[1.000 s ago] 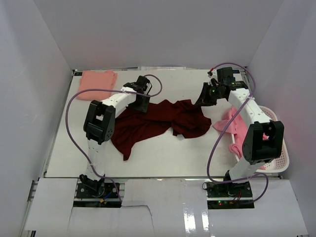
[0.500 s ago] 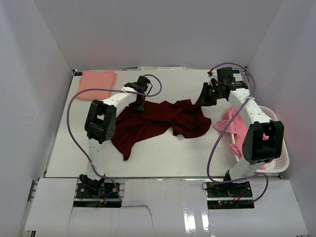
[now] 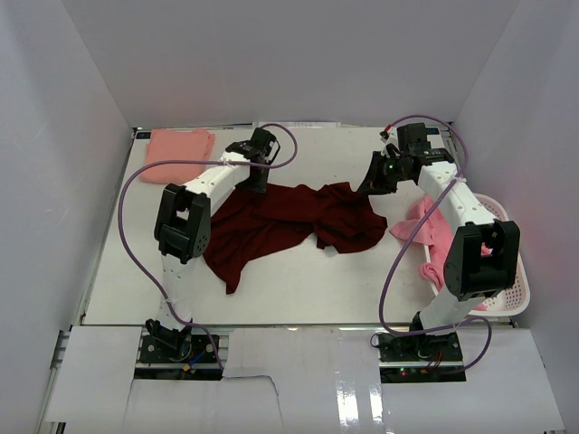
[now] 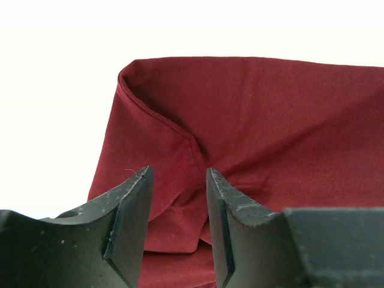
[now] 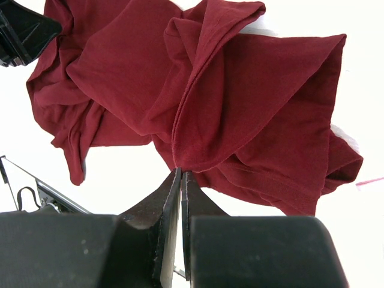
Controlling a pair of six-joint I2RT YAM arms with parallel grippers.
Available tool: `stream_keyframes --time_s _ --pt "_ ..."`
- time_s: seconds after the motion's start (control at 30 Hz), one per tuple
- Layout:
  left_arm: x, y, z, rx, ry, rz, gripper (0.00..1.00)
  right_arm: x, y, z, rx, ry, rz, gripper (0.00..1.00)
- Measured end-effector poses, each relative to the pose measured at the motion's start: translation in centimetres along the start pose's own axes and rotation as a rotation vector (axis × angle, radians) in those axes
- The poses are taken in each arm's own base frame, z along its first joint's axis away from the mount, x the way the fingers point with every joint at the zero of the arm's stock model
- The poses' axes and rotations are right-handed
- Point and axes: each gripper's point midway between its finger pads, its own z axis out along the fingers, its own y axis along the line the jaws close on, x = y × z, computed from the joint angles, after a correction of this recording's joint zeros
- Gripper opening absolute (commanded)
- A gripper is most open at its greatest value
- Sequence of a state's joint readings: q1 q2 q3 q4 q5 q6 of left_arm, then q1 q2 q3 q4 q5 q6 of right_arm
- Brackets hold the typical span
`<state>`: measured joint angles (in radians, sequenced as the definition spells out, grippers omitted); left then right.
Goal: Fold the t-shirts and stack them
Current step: Flatten out the tshirt
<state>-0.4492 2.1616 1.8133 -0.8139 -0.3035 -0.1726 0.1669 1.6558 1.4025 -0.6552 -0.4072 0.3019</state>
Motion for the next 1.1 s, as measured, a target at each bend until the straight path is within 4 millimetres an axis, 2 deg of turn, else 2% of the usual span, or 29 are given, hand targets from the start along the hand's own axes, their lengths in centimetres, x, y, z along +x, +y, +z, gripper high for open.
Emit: stream_keyframes --time_s 0.27,0.4,0.47,0.67,0.97,1.03,1.1 --pt "0.3 -0.2 0.0 0.011 0.012 -0.003 0.53 0.0 0.1 0.0 -0.006 0.002 0.000 0.08" --pt "0.4 -0.3 0.0 0.017 0.016 -0.003 0.59 0.0 0.1 0.0 -0.008 0.003 0.000 0.08" --pt "0.6 -0.3 0.0 0.019 0.023 0.004 0.65 0.1 0.1 0.0 -0.009 0.005 0.000 0.08" --pt "1.1 -0.4 0.1 0.022 0.034 0.018 0.66 0.1 0.2 0.1 -0.013 0.006 0.001 0.08" --pt "1.4 -0.4 0.2 0.018 0.042 0.028 0.52 0.1 0.2 0.1 -0.013 0.006 0.001 0.08" --pt "1.4 -0.4 0.2 0.018 0.042 0.026 0.41 0.1 0.2 0.1 -0.013 0.006 0.001 0.08" --pt "1.4 -0.4 0.3 0.018 0.042 0.030 0.38 0.1 0.2 0.1 -0.013 0.006 0.001 0.08"
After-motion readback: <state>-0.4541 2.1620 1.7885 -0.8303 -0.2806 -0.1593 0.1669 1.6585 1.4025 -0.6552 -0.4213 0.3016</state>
